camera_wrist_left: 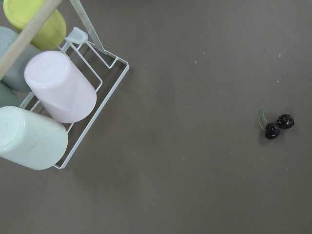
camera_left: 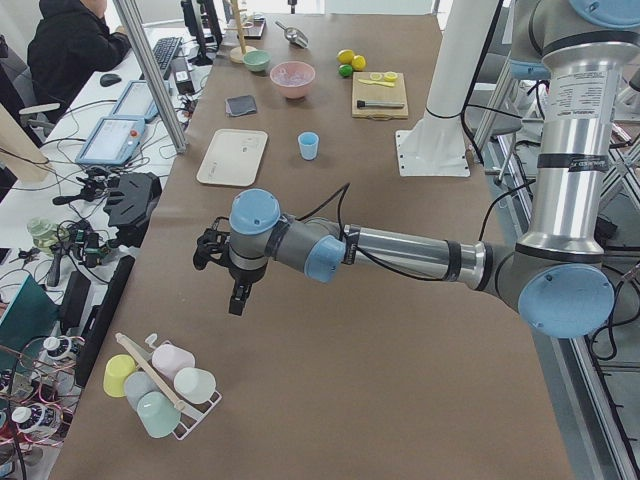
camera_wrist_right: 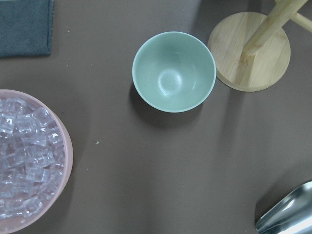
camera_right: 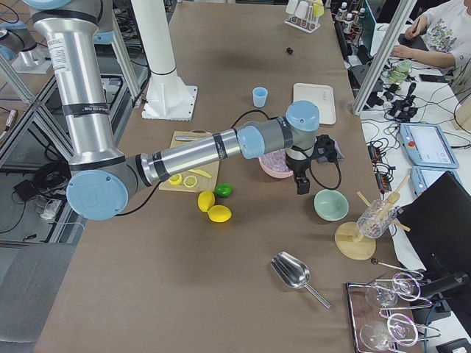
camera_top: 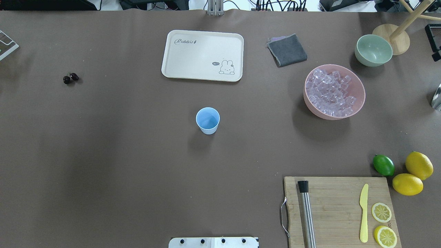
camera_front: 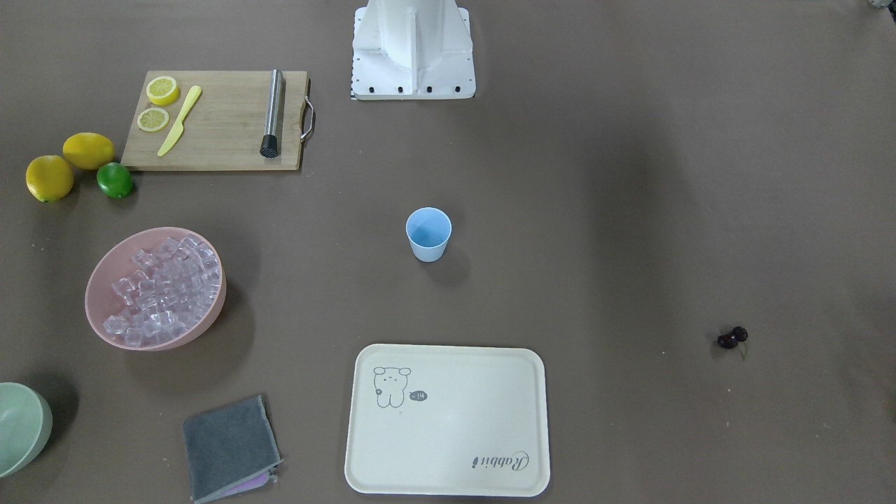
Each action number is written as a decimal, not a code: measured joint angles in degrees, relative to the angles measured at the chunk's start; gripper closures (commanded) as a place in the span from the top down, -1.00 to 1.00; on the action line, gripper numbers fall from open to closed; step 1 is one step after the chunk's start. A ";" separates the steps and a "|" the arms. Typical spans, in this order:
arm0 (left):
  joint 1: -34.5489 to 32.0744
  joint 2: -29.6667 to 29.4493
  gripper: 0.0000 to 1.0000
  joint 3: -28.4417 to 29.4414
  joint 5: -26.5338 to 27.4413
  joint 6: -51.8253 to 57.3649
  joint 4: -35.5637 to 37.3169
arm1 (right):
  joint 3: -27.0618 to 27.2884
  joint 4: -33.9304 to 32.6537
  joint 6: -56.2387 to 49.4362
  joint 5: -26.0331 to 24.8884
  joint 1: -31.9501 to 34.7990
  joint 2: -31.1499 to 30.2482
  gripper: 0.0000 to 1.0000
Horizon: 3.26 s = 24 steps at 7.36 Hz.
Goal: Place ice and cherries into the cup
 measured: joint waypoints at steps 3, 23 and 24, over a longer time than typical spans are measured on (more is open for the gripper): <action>0.02 -0.43 0.95 0.41 0.16 0.32 -0.02 | -1.41 7.80 8.56 -0.40 -9.08 8.50 0.95; 0.49 -1.24 0.95 7.53 3.51 0.30 -10.04 | -13.53 27.86 26.06 -18.83 -27.02 9.21 0.21; 0.49 -1.14 0.95 7.69 3.51 0.29 -10.33 | -13.50 27.88 26.77 -18.87 -27.36 9.34 0.04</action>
